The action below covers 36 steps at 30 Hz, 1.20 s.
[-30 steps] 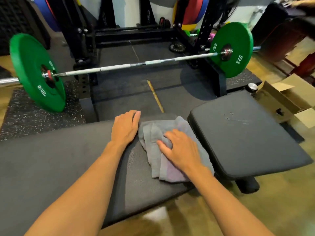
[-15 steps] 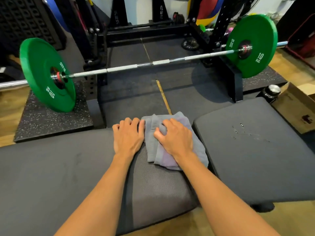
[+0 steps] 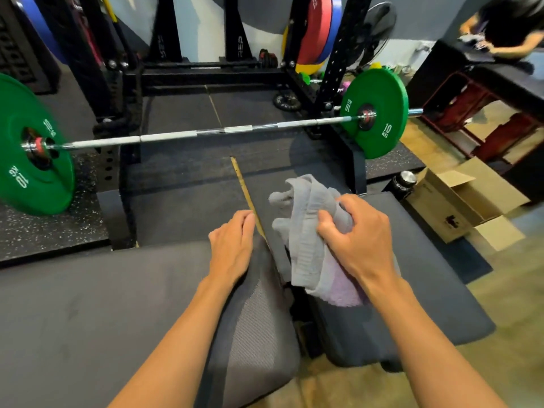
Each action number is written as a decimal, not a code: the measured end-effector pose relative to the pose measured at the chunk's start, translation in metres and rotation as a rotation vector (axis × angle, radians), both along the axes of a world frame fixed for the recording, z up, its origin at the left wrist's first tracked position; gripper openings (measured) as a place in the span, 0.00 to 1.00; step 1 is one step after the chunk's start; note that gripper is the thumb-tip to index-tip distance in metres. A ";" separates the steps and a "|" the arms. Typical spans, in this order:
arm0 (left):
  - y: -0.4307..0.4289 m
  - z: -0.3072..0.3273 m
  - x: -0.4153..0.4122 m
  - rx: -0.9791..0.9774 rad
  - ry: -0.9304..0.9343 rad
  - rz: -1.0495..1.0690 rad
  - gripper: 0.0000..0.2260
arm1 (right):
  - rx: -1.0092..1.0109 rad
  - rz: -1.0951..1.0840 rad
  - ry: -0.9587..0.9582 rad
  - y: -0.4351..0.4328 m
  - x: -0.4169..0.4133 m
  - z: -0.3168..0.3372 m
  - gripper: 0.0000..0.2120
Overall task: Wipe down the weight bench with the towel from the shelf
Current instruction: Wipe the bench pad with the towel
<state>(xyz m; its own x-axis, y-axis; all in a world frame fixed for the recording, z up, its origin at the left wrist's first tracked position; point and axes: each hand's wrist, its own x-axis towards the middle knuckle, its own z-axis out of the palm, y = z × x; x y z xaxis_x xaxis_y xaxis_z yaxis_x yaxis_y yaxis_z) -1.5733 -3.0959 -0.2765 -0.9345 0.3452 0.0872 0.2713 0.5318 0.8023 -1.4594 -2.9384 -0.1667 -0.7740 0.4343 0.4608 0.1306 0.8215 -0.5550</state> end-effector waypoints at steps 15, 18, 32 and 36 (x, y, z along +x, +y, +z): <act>0.094 -0.017 0.030 -0.408 0.060 -0.126 0.22 | 0.339 0.040 -0.397 0.055 0.084 -0.120 0.14; 0.094 -0.019 0.022 -0.312 -0.021 -0.092 0.27 | 0.287 0.086 -0.364 0.057 0.075 -0.121 0.13; 0.091 -0.022 0.019 -0.021 -0.237 0.031 0.29 | 0.246 0.165 -0.374 0.057 -0.014 -0.113 0.15; 0.097 -0.022 0.019 -0.153 -0.211 -0.032 0.29 | 0.220 0.178 -0.313 0.045 0.094 -0.116 0.11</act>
<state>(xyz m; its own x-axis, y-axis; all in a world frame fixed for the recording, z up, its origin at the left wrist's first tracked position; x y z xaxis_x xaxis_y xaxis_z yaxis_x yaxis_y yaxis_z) -1.5546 -2.9992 -0.2983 -0.9148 0.3691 -0.1639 0.1250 0.6448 0.7541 -1.3651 -2.8935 -0.2827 -0.9453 0.1988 0.2585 0.1105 0.9411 -0.3195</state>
